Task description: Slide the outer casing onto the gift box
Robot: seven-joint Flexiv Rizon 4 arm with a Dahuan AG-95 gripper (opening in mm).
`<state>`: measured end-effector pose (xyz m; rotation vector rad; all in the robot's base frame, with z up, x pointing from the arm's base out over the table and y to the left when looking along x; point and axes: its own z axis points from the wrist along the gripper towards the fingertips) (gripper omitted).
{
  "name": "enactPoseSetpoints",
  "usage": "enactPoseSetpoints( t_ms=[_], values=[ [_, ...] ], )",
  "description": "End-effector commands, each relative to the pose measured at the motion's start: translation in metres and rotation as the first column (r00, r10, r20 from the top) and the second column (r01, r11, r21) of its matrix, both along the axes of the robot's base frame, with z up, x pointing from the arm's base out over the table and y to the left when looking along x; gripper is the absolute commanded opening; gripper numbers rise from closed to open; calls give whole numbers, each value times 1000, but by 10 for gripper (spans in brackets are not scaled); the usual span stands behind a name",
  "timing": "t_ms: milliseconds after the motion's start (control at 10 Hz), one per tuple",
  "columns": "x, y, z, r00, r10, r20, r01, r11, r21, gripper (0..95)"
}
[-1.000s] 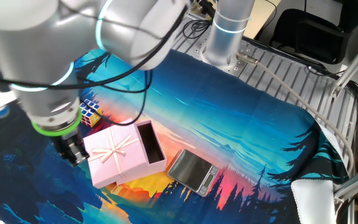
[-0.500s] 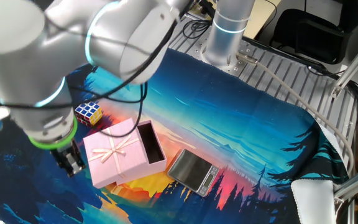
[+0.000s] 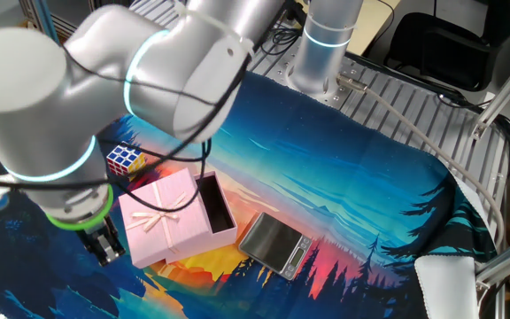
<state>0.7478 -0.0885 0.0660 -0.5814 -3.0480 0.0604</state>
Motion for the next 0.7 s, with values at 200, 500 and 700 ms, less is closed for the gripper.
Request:
enactPoseSetpoints(
  t_ms=[200,500,700],
  values=[
    [3,-5,-7,1000,-10,-7,10,1000,-3,0],
    [6,-16,-16,1000,-20,-23,20,1000,-2,0],
    [0,-16,-20,998,-41,-51,41,999,4,0]
  ],
)
